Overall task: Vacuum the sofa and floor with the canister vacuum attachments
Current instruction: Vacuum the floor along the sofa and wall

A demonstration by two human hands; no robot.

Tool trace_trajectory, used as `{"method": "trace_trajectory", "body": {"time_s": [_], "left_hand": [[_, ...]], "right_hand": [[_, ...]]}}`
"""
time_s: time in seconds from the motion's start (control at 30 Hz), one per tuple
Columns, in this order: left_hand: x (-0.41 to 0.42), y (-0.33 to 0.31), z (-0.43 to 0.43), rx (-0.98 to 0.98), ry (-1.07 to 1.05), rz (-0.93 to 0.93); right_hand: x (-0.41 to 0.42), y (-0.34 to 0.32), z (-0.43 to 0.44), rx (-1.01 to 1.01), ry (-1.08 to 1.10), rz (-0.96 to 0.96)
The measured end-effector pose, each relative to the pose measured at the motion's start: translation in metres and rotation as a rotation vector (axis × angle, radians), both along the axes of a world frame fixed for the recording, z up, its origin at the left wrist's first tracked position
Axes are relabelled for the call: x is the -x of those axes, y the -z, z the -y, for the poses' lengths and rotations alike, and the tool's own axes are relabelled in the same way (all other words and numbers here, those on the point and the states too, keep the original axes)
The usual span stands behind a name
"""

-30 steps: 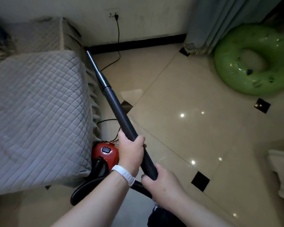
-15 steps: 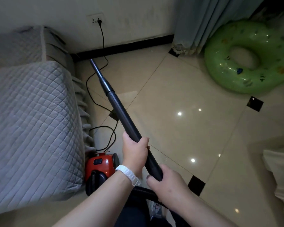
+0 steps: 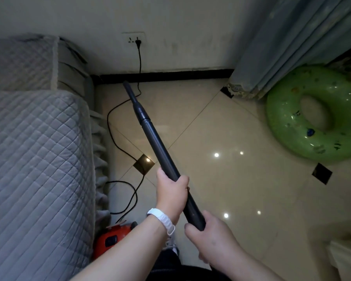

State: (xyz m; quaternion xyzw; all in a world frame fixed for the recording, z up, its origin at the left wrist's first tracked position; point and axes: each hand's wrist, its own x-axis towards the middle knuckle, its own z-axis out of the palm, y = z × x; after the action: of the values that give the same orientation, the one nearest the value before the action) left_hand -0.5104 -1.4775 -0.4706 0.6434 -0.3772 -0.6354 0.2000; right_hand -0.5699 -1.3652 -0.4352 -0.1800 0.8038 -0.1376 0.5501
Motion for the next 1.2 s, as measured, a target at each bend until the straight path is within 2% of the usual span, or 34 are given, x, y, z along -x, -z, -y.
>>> {"method": "trace_trajectory", "body": {"time_s": [0.23, 0.4, 0.53, 0.7, 0.93, 1.2], "left_hand": [[0.047, 0.002, 0.079, -0.017, 0.044, -0.012], [0.094, -0.01, 0.109, -0.041, 0.082, -0.107], [0.132, 0.0, 0.126, -0.072, 0.118, -0.094], [0.187, 0.029, 0.144, -0.066, 0.161, -0.006], [0.285, 0.055, 0.167, -0.072, 0.115, 0.084], [0.406, 0.057, 0.181, -0.102, 0.08, -0.002]], "right_hand": [[0.041, -0.005, 0.076, 0.021, 0.009, -0.021], [0.084, -0.016, 0.103, 0.047, 0.046, -0.042], [0.121, -0.009, 0.119, 0.045, 0.063, -0.047], [0.176, 0.022, 0.136, 0.04, 0.085, 0.0], [0.281, 0.054, 0.161, 0.014, 0.069, 0.126], [0.382, 0.063, 0.178, 0.036, 0.113, 0.208]]}}
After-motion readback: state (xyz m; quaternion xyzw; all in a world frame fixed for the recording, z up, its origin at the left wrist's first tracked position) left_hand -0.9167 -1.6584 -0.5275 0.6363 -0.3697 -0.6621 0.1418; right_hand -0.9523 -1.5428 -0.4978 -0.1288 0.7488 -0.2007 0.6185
